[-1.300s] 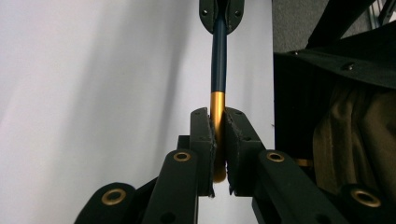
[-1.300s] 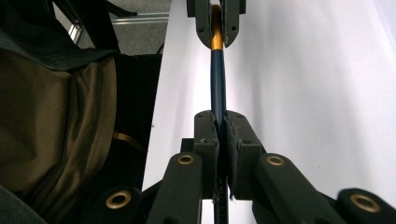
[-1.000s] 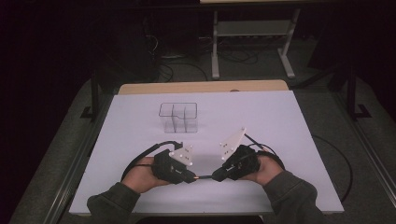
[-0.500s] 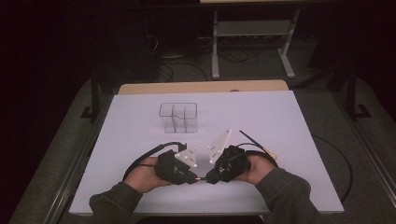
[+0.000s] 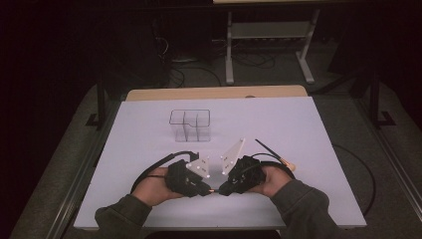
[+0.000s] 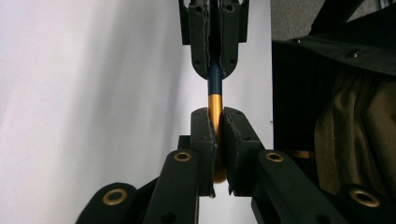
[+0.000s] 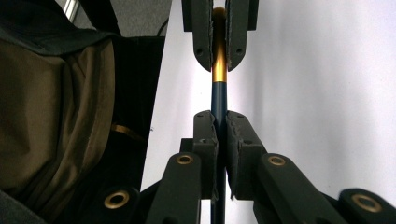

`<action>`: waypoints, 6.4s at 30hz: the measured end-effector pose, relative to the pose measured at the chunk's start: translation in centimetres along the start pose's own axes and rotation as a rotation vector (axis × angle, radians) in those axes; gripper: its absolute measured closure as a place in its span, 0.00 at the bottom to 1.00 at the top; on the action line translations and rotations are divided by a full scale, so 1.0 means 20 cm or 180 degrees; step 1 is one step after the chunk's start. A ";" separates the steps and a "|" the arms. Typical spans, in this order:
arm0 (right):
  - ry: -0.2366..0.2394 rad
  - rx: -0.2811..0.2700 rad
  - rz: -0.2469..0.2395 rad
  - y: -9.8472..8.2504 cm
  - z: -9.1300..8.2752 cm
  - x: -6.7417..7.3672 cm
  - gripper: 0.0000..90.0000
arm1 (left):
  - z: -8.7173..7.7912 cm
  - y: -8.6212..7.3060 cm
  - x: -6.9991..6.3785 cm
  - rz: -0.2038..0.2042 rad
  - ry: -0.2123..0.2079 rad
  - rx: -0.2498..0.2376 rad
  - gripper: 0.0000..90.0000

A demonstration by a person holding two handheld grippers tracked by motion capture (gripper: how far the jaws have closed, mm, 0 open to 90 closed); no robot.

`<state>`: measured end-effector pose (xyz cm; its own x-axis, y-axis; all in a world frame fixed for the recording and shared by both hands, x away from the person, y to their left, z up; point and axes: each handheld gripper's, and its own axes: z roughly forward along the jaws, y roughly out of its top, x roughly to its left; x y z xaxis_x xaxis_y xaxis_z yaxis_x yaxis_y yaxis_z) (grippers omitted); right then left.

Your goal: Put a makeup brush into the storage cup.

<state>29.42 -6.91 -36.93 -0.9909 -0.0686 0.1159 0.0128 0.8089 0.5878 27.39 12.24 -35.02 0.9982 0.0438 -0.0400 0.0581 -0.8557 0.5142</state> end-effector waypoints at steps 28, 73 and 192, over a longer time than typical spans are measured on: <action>-0.0126 -0.0619 0.0077 -0.12 -0.01 0.00 0.91 | -0.05 -0.07 0.02 -0.0265 0.0046 -0.0293 0.73; -0.0246 -0.0126 -0.0043 0.04 0.06 0.03 0.91 | -0.06 -0.01 0.01 -0.0238 0.0075 -0.0129 0.75; -0.0320 -0.0820 0.0577 0.19 -0.13 -0.38 0.91 | -0.16 -0.55 0.03 -0.1210 0.0752 -0.0933 0.47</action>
<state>37.45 -4.81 -33.42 -0.9775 0.1314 0.1649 0.2108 0.6275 0.7495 27.33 23.29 -37.86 0.8796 0.4665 -0.0936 0.3833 -0.5783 0.7202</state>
